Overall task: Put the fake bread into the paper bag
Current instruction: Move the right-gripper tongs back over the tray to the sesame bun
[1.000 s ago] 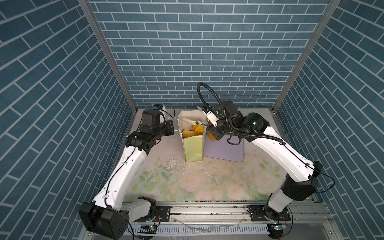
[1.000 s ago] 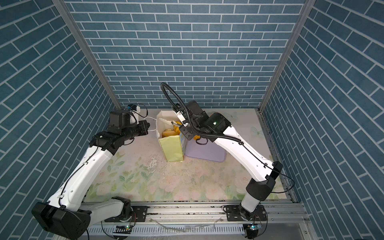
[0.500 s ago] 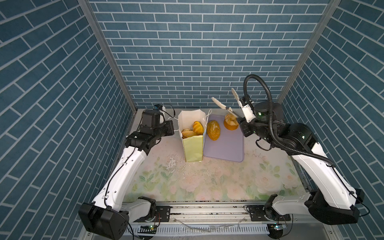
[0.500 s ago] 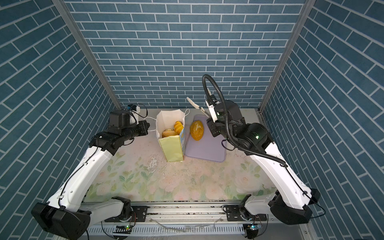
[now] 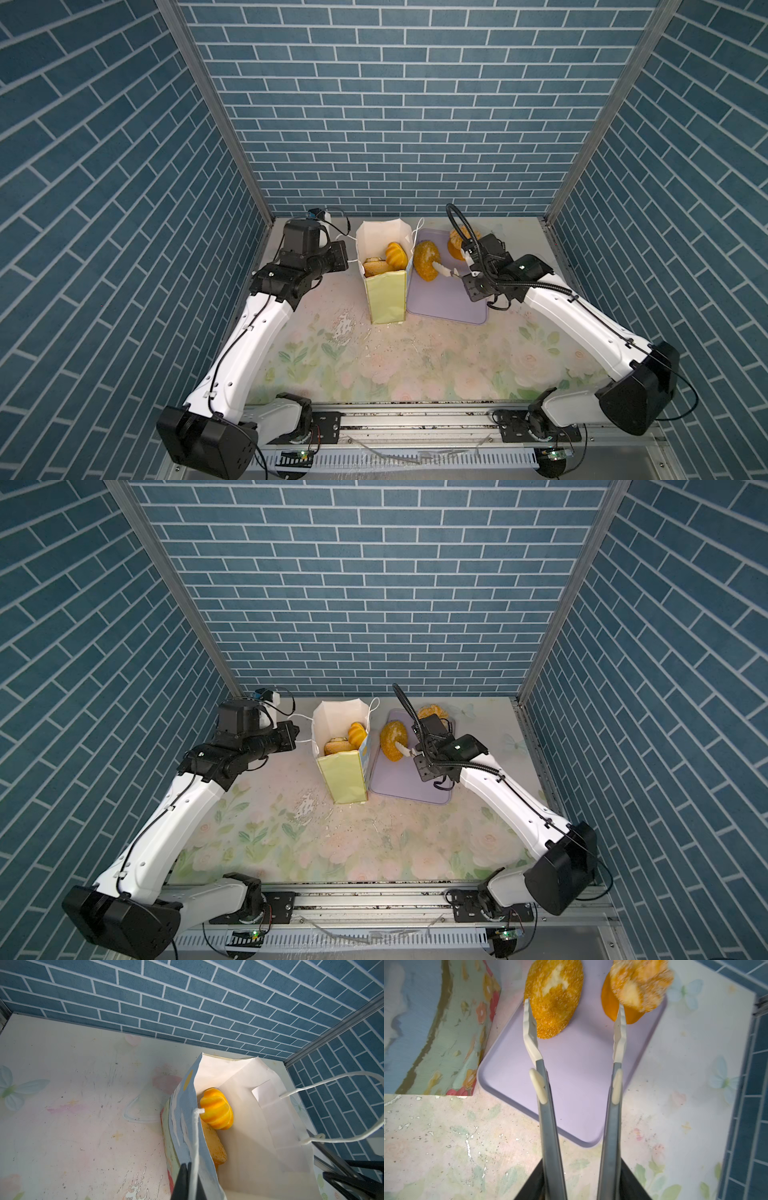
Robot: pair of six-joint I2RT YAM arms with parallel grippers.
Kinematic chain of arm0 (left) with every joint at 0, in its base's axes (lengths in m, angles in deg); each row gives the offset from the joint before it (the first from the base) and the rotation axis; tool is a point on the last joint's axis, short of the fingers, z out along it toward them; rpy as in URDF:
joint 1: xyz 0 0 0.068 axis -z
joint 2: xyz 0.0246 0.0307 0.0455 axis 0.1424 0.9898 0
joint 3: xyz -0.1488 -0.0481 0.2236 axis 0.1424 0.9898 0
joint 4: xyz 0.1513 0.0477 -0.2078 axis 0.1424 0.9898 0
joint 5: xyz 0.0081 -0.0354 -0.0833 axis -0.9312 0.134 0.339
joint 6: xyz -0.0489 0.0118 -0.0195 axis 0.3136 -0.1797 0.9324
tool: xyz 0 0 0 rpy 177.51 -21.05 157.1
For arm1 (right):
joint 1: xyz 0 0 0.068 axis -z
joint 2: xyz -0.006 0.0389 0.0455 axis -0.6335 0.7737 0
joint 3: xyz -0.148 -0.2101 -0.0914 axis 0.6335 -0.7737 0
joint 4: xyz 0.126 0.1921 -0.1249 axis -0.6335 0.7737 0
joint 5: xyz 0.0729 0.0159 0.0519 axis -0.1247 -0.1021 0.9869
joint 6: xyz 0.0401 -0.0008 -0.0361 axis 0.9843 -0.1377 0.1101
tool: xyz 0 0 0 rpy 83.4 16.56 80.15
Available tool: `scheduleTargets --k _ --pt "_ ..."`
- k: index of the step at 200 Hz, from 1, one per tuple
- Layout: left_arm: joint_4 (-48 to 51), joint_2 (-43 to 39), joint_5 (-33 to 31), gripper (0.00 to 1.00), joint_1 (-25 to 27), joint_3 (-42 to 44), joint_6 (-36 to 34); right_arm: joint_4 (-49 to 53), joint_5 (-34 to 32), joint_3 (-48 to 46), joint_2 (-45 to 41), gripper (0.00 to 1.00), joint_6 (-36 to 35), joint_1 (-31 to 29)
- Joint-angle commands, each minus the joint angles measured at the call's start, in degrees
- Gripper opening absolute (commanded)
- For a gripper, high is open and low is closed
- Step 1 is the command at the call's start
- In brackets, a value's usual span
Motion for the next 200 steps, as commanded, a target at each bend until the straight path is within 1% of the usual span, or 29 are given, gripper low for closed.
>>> scheduleTargets --k 1,44,99,123,138,156,200 --pt "1.43 0.01 0.45 0.06 0.42 -0.36 -0.76 -5.77 5.6 2.29 2.05 0.49 1.8 0.52" --pt "1.49 -0.19 0.38 0.06 0.39 0.24 -1.0 -7.15 7.65 5.5 8.51 0.51 2.0 1.7" --pt "1.67 0.5 0.32 0.06 0.46 -0.26 -1.12 -9.42 7.29 8.9 15.65 0.53 4.5 3.72" --pt "2.02 0.81 0.15 0.06 0.43 -0.61 -1.4 -10.26 9.64 9.38 18.55 0.53 5.38 5.27" --pt "2.1 0.92 -0.07 0.06 0.4 -0.66 -1.39 -10.73 11.22 9.38 19.65 0.53 5.54 5.81" --pt "2.03 0.97 -0.08 0.06 0.41 -0.56 -1.29 -10.17 13.1 9.7 20.76 0.5 5.32 6.04" --pt "1.9 1.52 0.11 0.06 0.42 -1.23 -1.02 -10.91 14.31 8.62 20.54 0.5 6.29 6.15"
